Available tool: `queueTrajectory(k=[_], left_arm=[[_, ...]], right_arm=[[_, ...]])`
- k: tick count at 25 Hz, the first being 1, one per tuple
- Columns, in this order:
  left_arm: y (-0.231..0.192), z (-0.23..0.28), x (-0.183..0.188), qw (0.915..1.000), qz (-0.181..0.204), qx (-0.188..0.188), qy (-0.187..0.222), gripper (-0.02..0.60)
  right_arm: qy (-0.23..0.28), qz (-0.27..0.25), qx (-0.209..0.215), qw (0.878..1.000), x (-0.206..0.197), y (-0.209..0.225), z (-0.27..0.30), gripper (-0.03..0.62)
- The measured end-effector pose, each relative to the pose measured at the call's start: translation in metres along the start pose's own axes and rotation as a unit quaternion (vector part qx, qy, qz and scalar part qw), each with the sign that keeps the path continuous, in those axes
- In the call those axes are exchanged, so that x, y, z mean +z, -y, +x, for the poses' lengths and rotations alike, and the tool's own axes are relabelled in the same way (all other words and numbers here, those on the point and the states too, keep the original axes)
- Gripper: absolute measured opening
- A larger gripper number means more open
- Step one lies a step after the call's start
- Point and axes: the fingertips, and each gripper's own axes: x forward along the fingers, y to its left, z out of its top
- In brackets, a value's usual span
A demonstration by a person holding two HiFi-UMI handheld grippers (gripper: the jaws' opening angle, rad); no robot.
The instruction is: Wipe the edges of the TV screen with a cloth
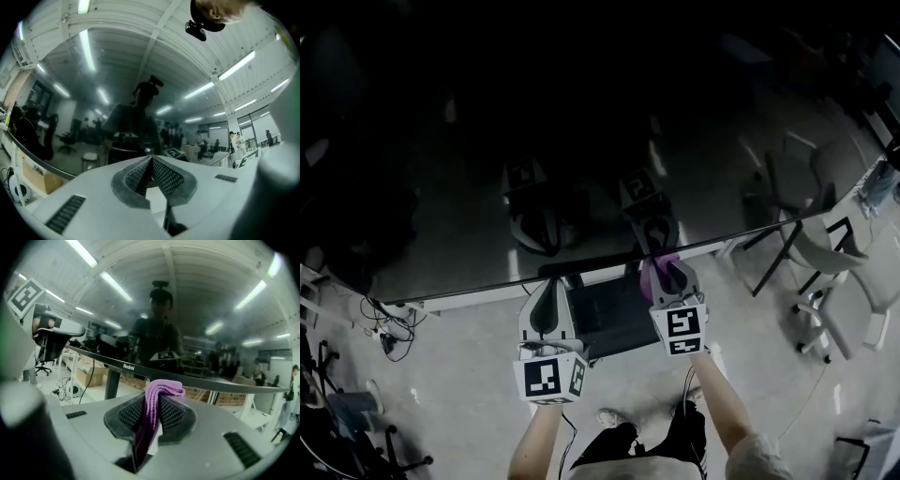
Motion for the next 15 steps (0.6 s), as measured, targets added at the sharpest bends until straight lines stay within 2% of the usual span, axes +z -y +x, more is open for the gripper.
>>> queueTrajectory(k=[3, 7, 11, 15], left_arm=[[-0.019, -0.008, -0.002, 1.0000, -0.001, 0.009, -0.003, 0.015], [-0.057, -0.029, -0.009, 0.9998, -0.006, 0.016, -0.003, 0.015], [-0.075, -0.040, -0.006, 0.9998, 0.008, 0.017, 0.003, 0.015], [-0.105, -0.055, -0.007, 0.9992, 0.014, 0.039, 0.001, 0.015]], right_arm=[[0.000, -0.016, 0.010, 1.000, 0.006, -0.018, 0.000, 0.063], [0.004, -0.021, 0.035, 0.999, 0.017, -0.085, 0.007, 0.063], [0.024, -0.023, 0.050, 0.998, 0.031, -0.122, 0.016, 0.063], [0.034, -0.021, 0.079, 0.996, 0.044, -0.171, 0.024, 0.063]])
